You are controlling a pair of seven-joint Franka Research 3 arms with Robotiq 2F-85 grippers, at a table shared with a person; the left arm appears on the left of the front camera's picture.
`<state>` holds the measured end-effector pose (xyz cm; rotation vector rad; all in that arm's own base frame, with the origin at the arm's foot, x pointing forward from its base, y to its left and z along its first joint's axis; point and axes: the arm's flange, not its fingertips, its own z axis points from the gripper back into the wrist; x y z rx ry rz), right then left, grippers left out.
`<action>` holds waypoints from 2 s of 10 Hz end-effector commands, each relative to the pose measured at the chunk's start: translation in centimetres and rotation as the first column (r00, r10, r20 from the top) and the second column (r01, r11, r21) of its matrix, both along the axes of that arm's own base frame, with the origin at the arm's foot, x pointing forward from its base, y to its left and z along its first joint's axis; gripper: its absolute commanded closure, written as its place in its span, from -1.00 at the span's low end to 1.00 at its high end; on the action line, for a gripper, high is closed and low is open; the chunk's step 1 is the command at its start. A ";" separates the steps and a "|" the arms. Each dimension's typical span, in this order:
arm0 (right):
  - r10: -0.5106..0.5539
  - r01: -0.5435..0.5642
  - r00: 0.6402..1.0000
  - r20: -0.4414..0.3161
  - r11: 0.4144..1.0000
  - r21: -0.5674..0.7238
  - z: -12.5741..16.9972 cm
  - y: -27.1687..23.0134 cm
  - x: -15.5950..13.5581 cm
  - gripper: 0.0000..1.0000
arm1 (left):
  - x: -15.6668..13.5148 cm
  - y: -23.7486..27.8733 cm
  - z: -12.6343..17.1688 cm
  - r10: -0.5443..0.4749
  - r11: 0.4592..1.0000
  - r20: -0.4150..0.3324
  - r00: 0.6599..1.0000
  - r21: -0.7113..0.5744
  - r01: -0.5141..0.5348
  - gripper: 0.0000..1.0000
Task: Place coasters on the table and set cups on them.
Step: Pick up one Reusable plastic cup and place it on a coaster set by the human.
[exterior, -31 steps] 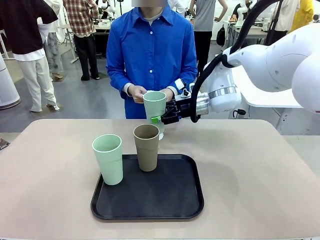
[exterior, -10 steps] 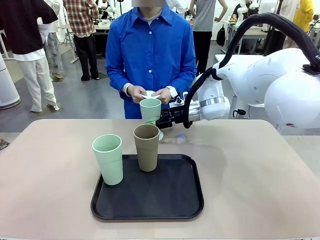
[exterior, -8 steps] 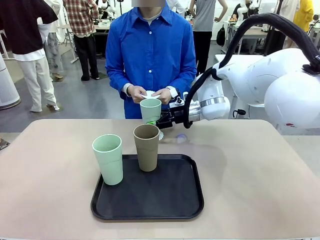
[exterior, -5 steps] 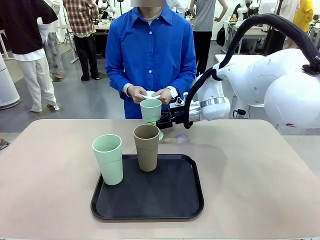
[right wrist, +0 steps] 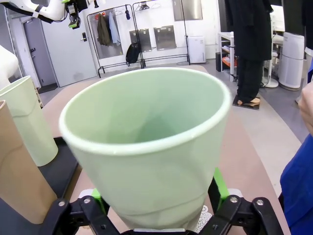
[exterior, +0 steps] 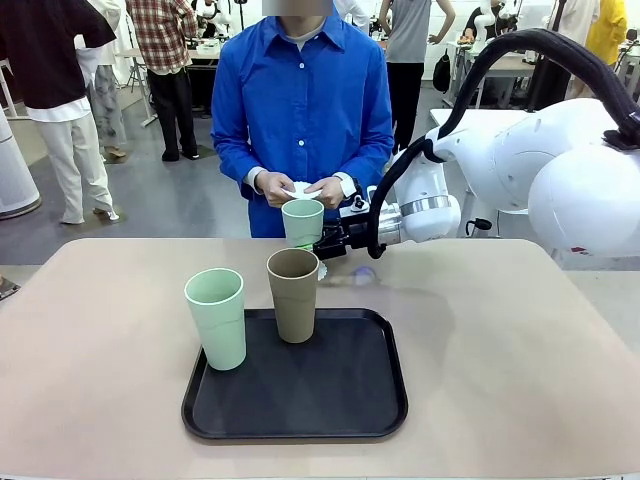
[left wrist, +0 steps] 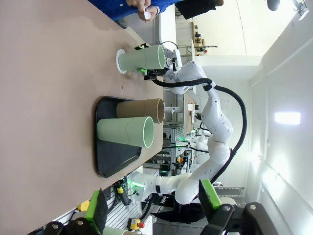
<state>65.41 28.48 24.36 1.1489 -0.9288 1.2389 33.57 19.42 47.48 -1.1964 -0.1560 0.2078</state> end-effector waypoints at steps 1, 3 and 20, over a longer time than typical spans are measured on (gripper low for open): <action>-0.019 0.019 1.000 -0.017 1.000 -0.004 0.0 0.1 0.1 -1.00 | -0.2 0.0 0.1 0.002 1.000 0.004 1.000 -0.009 -0.002 -1.00; -0.019 0.019 1.000 -0.019 1.000 -0.005 0.2 -0.1 0.1 -1.00 | -0.2 0.0 0.1 0.002 1.000 0.004 1.000 -0.009 -0.002 -1.00; 0.010 -0.010 0.999 -0.036 1.000 0.023 1.1 -2.4 -0.8 -1.00 | -0.2 0.0 0.1 0.002 1.000 0.004 1.000 -0.009 -0.002 -1.00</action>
